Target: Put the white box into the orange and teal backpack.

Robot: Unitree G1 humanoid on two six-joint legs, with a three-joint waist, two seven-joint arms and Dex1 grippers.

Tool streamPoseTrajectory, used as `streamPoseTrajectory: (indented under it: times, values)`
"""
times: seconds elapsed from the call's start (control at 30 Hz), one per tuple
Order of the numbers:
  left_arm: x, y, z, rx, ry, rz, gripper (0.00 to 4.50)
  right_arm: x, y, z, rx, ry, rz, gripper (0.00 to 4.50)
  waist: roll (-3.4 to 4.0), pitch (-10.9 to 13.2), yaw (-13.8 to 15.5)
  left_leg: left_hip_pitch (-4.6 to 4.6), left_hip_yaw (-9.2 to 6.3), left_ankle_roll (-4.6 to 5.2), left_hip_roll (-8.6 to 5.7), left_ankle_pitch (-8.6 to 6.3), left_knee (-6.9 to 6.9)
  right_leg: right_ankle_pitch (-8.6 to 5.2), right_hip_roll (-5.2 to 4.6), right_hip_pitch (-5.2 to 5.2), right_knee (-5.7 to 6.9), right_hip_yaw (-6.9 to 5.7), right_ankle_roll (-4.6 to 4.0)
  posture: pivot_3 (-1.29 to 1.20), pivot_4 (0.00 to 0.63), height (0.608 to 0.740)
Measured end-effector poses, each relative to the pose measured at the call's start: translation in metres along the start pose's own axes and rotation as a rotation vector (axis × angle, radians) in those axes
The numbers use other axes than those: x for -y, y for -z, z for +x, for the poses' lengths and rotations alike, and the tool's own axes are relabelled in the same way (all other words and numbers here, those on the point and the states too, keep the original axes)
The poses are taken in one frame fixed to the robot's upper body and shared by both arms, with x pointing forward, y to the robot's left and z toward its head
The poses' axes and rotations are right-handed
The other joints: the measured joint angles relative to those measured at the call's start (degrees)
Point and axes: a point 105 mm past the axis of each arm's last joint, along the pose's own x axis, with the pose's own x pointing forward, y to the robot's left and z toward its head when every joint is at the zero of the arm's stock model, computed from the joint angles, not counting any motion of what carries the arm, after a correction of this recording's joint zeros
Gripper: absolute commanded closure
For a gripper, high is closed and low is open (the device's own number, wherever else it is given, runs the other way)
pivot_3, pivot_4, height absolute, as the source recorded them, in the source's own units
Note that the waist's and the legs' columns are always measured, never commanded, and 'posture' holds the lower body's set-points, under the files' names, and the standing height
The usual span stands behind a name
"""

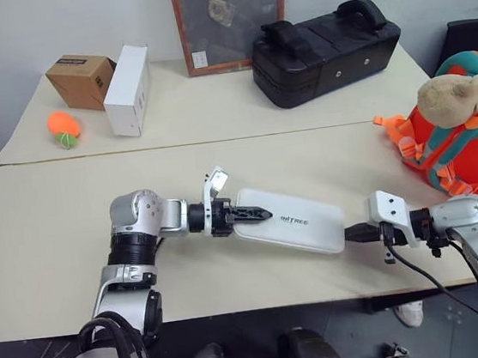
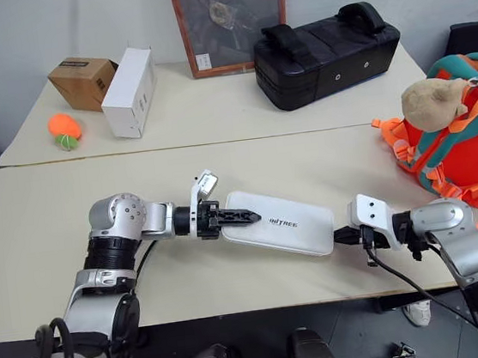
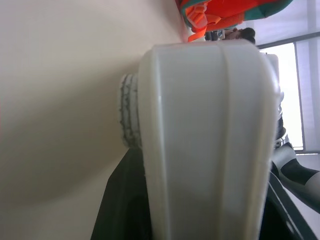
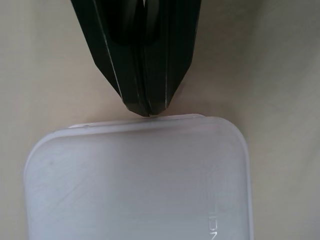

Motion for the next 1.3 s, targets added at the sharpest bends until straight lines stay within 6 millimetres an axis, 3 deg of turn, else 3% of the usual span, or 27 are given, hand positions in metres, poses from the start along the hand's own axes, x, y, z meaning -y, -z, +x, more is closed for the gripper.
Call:
streamPoseTrajectory:
  times: [0.07,0.17,0.33,0.43,0.57,0.67,0.83,1.07,1.27,1.3]
  values:
    - [-0.001,-0.004,-0.008,0.047,-0.004,0.009,3.26,0.008,-0.003,-0.004,0.033,0.081,0.031,4.5,0.0,0.03,-0.04,0.0,-0.01,0.0,0.01,0.0,-0.03,0.0,0.0,0.0,-0.02,0.0,0.0,0.0,0.15,0.74]
    - [0.006,-0.016,-0.028,0.154,0.012,0.038,3.26,0.021,-0.006,-0.019,0.091,0.241,0.126,3.93,0.03,0.07,0.08,-0.02,-0.04,-0.02,0.01,0.01,-0.11,0.0,-0.01,-0.03,-0.05,-0.01,0.0,0.0,0.15,0.74]
    - [0.031,-0.031,-0.065,0.301,0.032,0.161,3.26,0.026,-0.005,-0.069,0.212,0.468,0.349,2.28,0.05,0.09,0.48,-0.03,-0.11,-0.05,-0.05,-0.01,-0.48,0.0,-0.02,-0.03,-0.29,-0.04,0.0,0.0,0.15,0.74]
    - [0.042,-0.035,-0.087,0.407,0.021,0.199,3.26,0.021,0.014,-0.117,0.231,0.666,0.512,1.29,0.05,0.09,1.12,-0.08,-0.12,-0.1,-0.05,-0.1,-0.55,-0.01,0.01,-0.04,-0.46,-0.06,0.0,0.0,0.15,0.74]
    - [0.051,-0.038,-0.109,0.509,0.004,0.238,3.26,0.017,0.026,-0.152,0.227,0.812,0.596,0.04,0.02,0.11,1.12,-0.07,-0.04,-0.09,-0.04,-0.09,-0.53,-0.01,0.05,-0.02,-0.54,-0.02,0.01,0.0,0.15,0.74]
    - [0.056,-0.043,-0.12,0.595,-0.012,0.255,3.26,0.019,0.033,-0.163,0.225,0.873,0.629,0.04,-0.02,0.13,0.84,-0.03,-0.02,-0.08,-0.04,-0.02,-0.52,0.01,0.07,0.01,-0.52,0.0,0.03,0.0,0.15,0.74]
    - [0.068,-0.05,-0.122,0.672,-0.008,0.291,3.26,0.058,0.037,-0.164,0.288,0.988,0.644,0.04,-0.14,0.42,-0.29,0.05,0.12,-0.04,-0.1,0.12,-0.51,0.25,0.05,0.02,-0.45,0.12,0.14,0.0,0.15,0.74]
    - [0.074,-0.056,-0.116,0.679,-0.03,0.302,3.26,0.121,0.017,-0.123,0.449,0.995,0.693,0.04,-0.16,0.66,-0.77,0.01,0.11,-0.25,-0.04,0.39,-0.57,0.29,0.18,-0.15,-0.31,0.17,0.11,0.0,0.15,0.74]
    - [0.08,-0.061,-0.117,0.689,-0.039,0.328,3.26,0.146,-0.005,-0.086,0.523,0.959,0.691,0.04,-0.16,0.67,-0.84,-0.27,0.31,-0.27,-0.03,0.39,-0.63,0.28,0.18,-0.56,-0.29,0.31,0.11,0.0,0.15,0.74]
    - [0.08,-0.061,-0.117,0.688,-0.041,0.328,3.26,0.149,-0.008,-0.082,0.527,0.953,0.682,0.4,-0.16,0.67,-0.84,-0.36,0.36,-0.26,-0.03,0.39,-0.62,0.28,0.17,-0.71,-0.23,0.36,0.11,0.0,0.15,0.74]
